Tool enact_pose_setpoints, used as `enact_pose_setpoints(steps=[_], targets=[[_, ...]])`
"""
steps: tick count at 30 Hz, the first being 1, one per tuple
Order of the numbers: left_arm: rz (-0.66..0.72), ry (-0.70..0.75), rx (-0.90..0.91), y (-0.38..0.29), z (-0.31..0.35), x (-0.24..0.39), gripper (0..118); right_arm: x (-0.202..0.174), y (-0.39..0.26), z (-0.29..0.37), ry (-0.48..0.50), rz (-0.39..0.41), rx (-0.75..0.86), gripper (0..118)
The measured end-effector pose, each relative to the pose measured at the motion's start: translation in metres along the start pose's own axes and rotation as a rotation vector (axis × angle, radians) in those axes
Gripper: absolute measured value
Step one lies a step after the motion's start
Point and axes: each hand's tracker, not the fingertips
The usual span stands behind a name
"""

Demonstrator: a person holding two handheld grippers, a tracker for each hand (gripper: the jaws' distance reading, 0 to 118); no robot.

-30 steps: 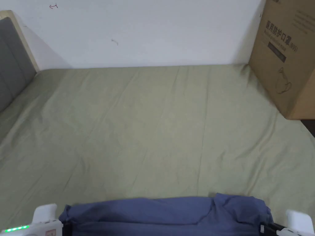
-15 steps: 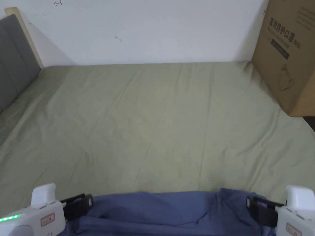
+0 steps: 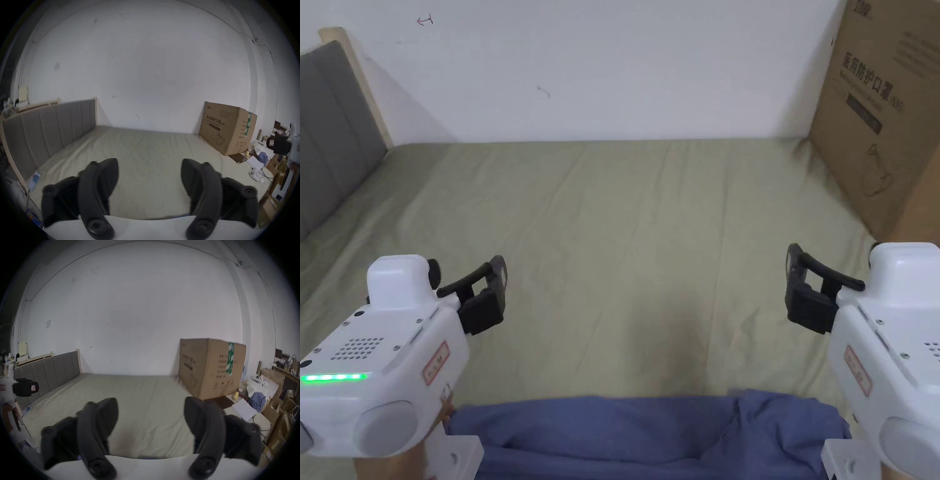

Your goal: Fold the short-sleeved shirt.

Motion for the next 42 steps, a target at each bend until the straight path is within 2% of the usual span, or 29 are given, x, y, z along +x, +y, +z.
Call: enact_pose_setpoints(steps=[1,2,3,4,6,13,16,20,21,30,31,33,34,35,36,37,38,42], targets=[[-0.001,-0.008,0.007,0.000,0.001,0.003,36,-0.003,0.001,0.000,-0.008,0.006,0.013,43],[-0.006,-0.011,0.005,0.001,0.000,0.004,0,-0.007,0.001,-0.001,-0.021,0.015,0.027,7],[-0.005,-0.016,0.004,0.002,-0.001,0.006,0,-0.009,0.001,-0.003,-0.036,0.016,0.028,0],[-0.007,-0.010,0.014,0.000,-0.001,0.007,0,-0.013,0.001,-0.003,-0.056,0.014,0.059,0],[-0.005,-0.025,0.022,-0.001,-0.001,0.006,0,-0.013,0.001,-0.007,-0.021,0.005,0.037,0],[0.004,-0.014,-0.037,-0.004,-0.005,-0.004,0,-0.017,-0.003,-0.012,-0.007,0.002,0.026,0],[0.157,-0.059,-0.153,-0.011,-0.013,-0.032,0,-0.017,-0.004,-0.013,0.006,0.003,0.015,0],[0.496,-0.162,-0.345,-0.038,-0.025,-0.091,0,-0.018,-0.008,-0.013,0.023,0.000,-0.005,0],[0.546,-0.166,-0.384,-0.048,-0.026,-0.105,0,-0.018,-0.010,-0.014,0.027,0.001,-0.011,0],[0.662,-0.174,-0.639,-0.110,-0.015,-0.179,0,-0.024,-0.024,-0.018,0.042,0.010,-0.070,0],[0.655,-0.169,-0.671,-0.114,-0.017,-0.182,3,-0.025,-0.025,-0.019,0.043,0.009,-0.075,0],[0.622,-0.128,-0.757,-0.126,-0.022,-0.186,25,-0.026,-0.029,-0.021,0.046,0.009,-0.088,0],[0.632,-0.131,-0.779,-0.130,-0.023,-0.188,42,-0.027,-0.031,-0.021,0.047,0.008,-0.094,0],[0.641,-0.133,-0.810,-0.138,-0.026,-0.189,65,-0.029,-0.032,-0.022,0.048,0.008,-0.100,0],[0.635,-0.116,-0.823,-0.145,-0.030,-0.189,78,-0.030,-0.034,-0.023,0.051,0.009,-0.109,0],[0.632,-0.099,-0.830,-0.149,-0.033,-0.187,85,-0.030,-0.035,-0.024,0.055,0.013,-0.116,0],[0.621,-0.093,-0.842,-0.160,-0.042,-0.199,86,-0.031,-0.037,-0.025,0.056,0.018,-0.123,0],[0.591,-0.101,-0.839,-0.166,-0.053,-0.186,86,-0.032,-0.042,-0.029,0.056,0.026,-0.143,0]])
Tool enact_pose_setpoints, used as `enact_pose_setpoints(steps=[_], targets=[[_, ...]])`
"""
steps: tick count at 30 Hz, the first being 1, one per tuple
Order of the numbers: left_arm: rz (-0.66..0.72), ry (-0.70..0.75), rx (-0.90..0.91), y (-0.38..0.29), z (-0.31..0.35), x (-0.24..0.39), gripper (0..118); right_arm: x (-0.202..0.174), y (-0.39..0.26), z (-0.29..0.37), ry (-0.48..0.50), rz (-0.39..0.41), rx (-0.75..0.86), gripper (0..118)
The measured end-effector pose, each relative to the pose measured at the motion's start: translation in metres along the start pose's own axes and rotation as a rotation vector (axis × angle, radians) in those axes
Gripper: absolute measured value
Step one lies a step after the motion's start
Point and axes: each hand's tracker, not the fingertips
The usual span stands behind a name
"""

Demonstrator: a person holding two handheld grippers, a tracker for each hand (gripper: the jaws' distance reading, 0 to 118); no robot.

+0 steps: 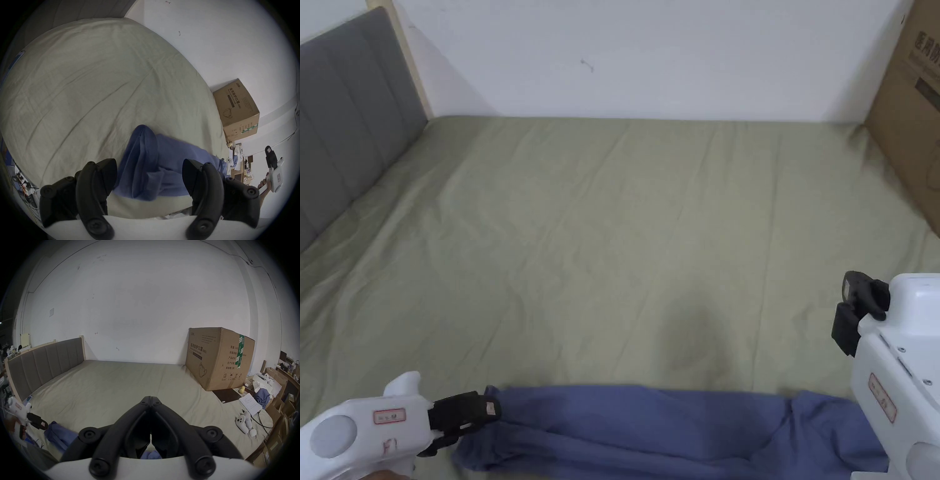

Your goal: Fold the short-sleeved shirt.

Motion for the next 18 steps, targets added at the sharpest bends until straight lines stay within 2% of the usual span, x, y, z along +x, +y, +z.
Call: enact_pose_setpoints(steps=[4,8,10,15,18], targets=[[-0.033,0.004,-0.070,0.003,-0.021,0.000,82,0.004,-0.004,-0.001,-0.011,-0.009,-0.016,0],[-0.075,0.018,-0.078,0.001,-0.040,-0.005,28,0.012,-0.007,0.001,-0.029,-0.012,-0.031,0],[-0.065,0.014,-0.092,0.001,-0.044,-0.004,16,0.016,-0.008,0.002,-0.036,-0.017,-0.035,0],[-0.179,0.049,-0.004,0.002,-0.021,0.010,12,0.025,-0.005,0.005,-0.049,-0.019,-0.033,0],[-0.199,0.045,0.029,0.004,0.002,0.018,11,0.027,-0.002,0.006,-0.052,-0.022,-0.022,0]])
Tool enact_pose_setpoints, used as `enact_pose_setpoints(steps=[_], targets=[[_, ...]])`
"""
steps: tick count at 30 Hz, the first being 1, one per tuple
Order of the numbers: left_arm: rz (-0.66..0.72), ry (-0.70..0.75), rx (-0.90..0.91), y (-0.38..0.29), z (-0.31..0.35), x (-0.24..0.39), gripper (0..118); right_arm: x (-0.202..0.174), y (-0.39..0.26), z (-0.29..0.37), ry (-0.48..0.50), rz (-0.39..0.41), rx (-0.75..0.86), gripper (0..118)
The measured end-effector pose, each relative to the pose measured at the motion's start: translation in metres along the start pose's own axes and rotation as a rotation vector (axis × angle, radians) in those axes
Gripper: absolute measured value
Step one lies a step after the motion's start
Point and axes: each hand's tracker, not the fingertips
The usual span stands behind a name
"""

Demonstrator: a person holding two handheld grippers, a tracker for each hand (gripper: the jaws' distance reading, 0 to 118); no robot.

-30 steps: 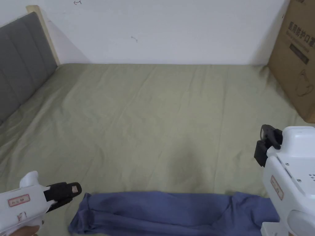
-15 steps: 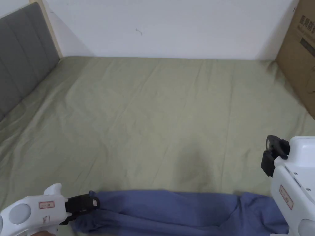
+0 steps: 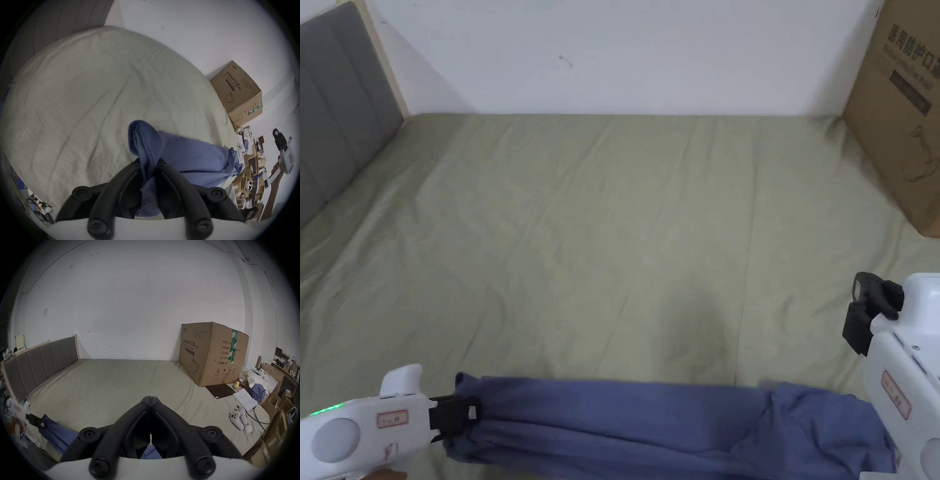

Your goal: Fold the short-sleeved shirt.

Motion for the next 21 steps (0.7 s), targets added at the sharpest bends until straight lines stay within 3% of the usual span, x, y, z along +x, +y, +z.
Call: enact_pose_setpoints(steps=[4,11,15,21], targets=[[-0.082,0.073,0.015,0.006,0.022,0.001,11,0.001,0.002,0.001,0.005,-0.010,0.012,0],[-0.055,0.215,0.048,0.005,0.057,-0.004,11,0.005,0.002,0.007,0.019,-0.019,0.027,0],[-0.143,0.246,0.055,0.003,0.063,0.034,11,0.008,0.001,0.009,0.022,-0.027,0.030,0],[-0.185,0.123,0.033,-0.003,0.048,0.109,11,0.012,-0.001,0.014,0.029,-0.035,0.036,0]])
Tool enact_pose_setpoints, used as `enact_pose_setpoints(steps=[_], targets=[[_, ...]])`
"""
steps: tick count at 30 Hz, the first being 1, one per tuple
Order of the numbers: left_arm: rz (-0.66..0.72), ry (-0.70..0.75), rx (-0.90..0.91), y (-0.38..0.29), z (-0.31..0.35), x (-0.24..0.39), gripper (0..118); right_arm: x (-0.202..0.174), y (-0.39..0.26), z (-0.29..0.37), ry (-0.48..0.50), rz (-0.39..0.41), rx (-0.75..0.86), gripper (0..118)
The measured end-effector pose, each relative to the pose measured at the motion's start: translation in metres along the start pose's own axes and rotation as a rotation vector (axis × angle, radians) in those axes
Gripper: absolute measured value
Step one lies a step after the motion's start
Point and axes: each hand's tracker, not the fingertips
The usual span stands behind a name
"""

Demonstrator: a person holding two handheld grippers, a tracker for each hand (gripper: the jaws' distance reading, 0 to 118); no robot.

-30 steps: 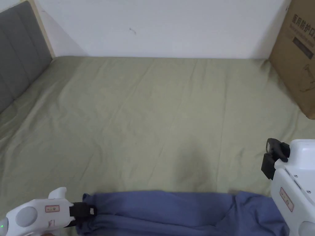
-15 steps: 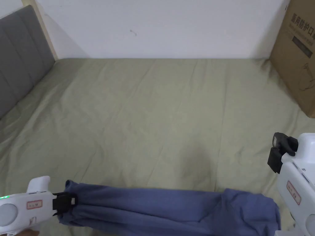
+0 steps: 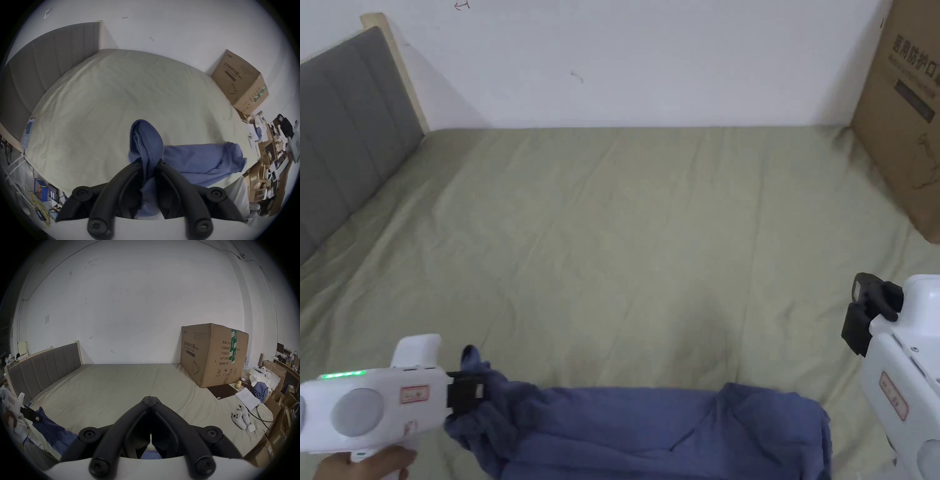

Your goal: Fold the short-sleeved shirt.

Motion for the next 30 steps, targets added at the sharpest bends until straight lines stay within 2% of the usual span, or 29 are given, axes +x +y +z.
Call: enact_pose_setpoints(steps=[5,15,16,17,20,21,24,30], targets=[[-0.034,-0.118,-0.067,-0.004,-0.034,0.051,11,0.005,0.000,0.004,0.001,0.004,0.001,0],[-0.060,-0.144,-0.193,-0.028,-0.116,0.129,12,0.022,-0.002,0.010,-0.035,0.005,-0.006,0],[-0.065,-0.135,-0.208,-0.031,-0.123,0.133,15,0.024,-0.003,0.011,-0.040,0.005,-0.008,0],[-0.076,-0.115,-0.229,-0.032,-0.128,0.139,28,0.025,-0.003,0.012,-0.044,0.005,-0.009,0],[-0.075,-0.143,-0.254,-0.035,-0.137,0.144,85,0.029,-0.004,0.014,-0.055,0.004,-0.012,0],[-0.053,-0.165,-0.252,-0.037,-0.134,0.147,90,0.030,-0.004,0.014,-0.056,0.003,-0.013,0],[-0.037,-0.218,-0.198,-0.033,-0.122,0.150,90,0.032,-0.004,0.015,-0.064,0.000,-0.013,0],[-0.095,-0.163,-0.016,-0.014,-0.077,0.136,90,0.033,-0.001,0.015,-0.064,-0.004,-0.008,0]])
